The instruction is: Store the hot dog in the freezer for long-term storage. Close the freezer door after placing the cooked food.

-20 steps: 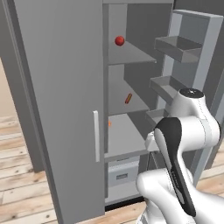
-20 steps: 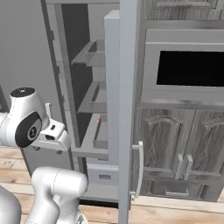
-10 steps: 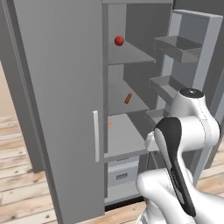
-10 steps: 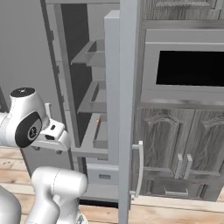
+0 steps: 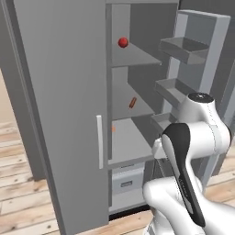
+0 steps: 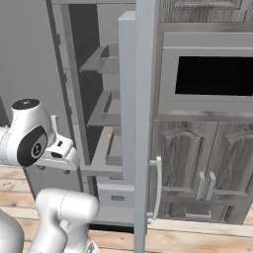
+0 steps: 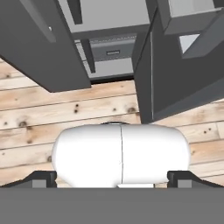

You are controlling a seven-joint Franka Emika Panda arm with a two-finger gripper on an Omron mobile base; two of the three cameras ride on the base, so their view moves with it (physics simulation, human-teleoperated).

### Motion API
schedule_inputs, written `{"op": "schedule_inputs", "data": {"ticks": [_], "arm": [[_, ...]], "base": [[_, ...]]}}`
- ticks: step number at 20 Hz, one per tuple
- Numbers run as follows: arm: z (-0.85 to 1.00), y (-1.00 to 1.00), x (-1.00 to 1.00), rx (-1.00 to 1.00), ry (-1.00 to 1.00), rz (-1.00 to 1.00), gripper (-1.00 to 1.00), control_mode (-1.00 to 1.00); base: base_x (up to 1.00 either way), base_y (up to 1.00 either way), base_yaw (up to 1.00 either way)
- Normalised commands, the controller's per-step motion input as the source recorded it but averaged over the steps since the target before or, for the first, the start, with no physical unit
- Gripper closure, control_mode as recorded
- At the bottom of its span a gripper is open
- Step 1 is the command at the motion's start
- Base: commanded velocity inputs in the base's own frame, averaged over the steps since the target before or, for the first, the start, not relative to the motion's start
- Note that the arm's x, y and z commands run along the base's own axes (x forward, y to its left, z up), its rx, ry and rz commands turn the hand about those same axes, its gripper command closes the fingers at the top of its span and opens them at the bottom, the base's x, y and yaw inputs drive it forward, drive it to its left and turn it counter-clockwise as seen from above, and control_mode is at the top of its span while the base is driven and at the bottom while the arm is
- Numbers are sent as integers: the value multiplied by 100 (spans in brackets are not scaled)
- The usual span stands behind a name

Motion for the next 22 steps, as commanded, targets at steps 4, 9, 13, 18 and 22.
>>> {"op": "schedule_inputs", "data": {"ticks": [4,9,13,18,22], "arm": [[0,0,0,0,0,0,-100,100],[0,0,0,0,0,0,-100,100],[0,0,0,0,0,0,-100,100],[0,0,0,0,0,0,-100,100],[0,0,0,0,0,0,-100,100]], "base": [[-100,-49,-5],[-99,-38,-19],[-38,-31,-16],[9,-4,-3],[7,-13,2]]}}
